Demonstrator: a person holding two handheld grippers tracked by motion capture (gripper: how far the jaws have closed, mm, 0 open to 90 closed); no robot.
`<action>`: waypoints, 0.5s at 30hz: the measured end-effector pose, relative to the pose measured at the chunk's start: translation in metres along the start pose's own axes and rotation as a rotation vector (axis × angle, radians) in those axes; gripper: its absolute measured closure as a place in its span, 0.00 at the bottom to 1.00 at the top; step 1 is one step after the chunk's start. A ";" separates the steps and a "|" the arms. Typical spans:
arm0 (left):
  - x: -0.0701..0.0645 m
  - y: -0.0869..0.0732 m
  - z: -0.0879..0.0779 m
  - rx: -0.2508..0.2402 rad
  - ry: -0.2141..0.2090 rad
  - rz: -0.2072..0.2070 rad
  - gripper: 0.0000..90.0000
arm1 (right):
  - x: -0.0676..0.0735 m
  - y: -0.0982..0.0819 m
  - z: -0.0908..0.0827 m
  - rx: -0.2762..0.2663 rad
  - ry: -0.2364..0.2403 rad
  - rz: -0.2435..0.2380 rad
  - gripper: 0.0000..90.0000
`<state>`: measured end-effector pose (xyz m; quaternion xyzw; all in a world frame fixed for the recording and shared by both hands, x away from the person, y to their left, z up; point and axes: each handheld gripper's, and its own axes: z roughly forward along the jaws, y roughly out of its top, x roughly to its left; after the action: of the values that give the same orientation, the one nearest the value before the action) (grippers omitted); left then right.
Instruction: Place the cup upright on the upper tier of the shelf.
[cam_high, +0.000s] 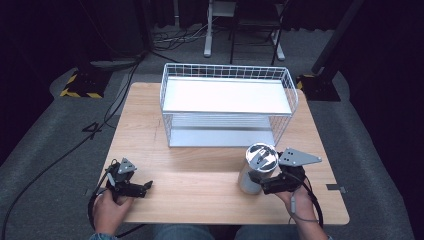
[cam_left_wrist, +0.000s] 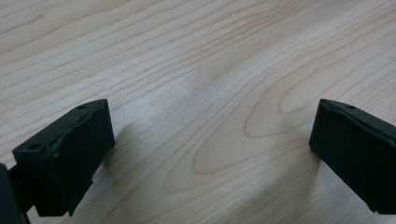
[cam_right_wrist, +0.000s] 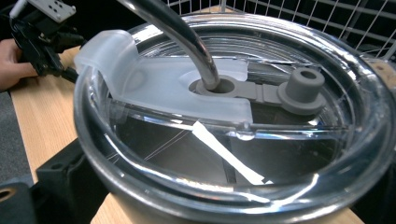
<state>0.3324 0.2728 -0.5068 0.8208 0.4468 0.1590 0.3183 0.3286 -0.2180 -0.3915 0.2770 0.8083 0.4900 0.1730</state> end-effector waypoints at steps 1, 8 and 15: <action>0.000 0.000 0.000 -0.001 0.000 0.001 0.00 | 0.000 0.004 -0.001 0.000 -0.001 -0.003 0.04; 0.000 0.000 0.000 0.000 0.000 0.000 0.00 | -0.002 0.029 -0.009 -0.002 -0.012 -0.017 0.04; 0.000 0.000 0.000 -0.001 0.000 0.001 0.00 | -0.005 0.047 -0.015 -0.010 -0.013 -0.021 0.04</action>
<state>0.3324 0.2729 -0.5068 0.8208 0.4465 0.1594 0.3185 0.3372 -0.2139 -0.3429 0.2709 0.8075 0.4903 0.1848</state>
